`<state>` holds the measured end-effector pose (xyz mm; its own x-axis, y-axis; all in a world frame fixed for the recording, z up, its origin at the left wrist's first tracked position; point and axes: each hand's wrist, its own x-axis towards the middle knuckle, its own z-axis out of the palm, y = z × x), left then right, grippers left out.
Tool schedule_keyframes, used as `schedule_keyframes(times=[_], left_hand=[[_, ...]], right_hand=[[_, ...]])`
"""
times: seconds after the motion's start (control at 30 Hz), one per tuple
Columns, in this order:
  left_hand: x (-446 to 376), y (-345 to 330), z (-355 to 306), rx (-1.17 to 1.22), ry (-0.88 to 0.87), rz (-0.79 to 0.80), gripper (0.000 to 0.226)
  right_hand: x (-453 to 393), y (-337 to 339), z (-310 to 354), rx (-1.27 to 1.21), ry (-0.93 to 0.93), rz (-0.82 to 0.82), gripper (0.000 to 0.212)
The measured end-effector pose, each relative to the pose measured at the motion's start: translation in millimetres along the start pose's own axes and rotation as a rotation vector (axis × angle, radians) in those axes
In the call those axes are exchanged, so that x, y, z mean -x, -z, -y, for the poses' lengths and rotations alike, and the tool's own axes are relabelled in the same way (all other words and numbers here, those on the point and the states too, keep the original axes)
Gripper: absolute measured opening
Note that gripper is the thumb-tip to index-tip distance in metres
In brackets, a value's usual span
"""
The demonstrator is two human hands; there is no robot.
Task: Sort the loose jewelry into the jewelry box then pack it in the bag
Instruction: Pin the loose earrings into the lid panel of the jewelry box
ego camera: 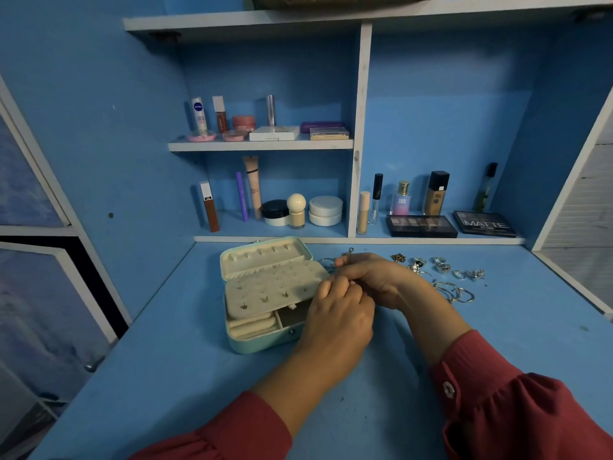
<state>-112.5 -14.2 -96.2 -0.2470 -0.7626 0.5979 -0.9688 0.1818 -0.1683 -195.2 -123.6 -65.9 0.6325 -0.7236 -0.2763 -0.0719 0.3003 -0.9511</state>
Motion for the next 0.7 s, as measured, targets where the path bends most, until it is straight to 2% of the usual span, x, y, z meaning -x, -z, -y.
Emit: schedule_keyframes(times=[0.3, 0.4, 0.47, 0.57, 0.7], left_hand=[[0.1, 6.4, 8.0, 0.165, 0.03, -0.11, 0.011], [-0.7, 12.7, 13.6, 0.282, 0.078, -0.128, 0.017], [-2.2, 19.9, 19.8, 0.374, 0.151, -0.166, 0.023], [-5.9, 30.3, 37.2, 0.499, 0.366, -0.25, 0.022], [-10.5, 36.0, 58.9, 0.539, 0.576, -0.298, 0.028]], right_hand=[[3.3, -1.3, 2.2, 0.012, 0.007, 0.014, 0.019], [4.8, -1.5, 2.3, 0.007, 0.024, 0.026, 0.017], [6.7, -3.2, 3.3, 0.03, 0.043, 0.042, 0.018], [9.1, -5.8, 5.0, 0.061, 0.043, 0.049, 0.023], [8.7, -5.6, 5.6, 0.037, 0.008, 0.03, 0.03]])
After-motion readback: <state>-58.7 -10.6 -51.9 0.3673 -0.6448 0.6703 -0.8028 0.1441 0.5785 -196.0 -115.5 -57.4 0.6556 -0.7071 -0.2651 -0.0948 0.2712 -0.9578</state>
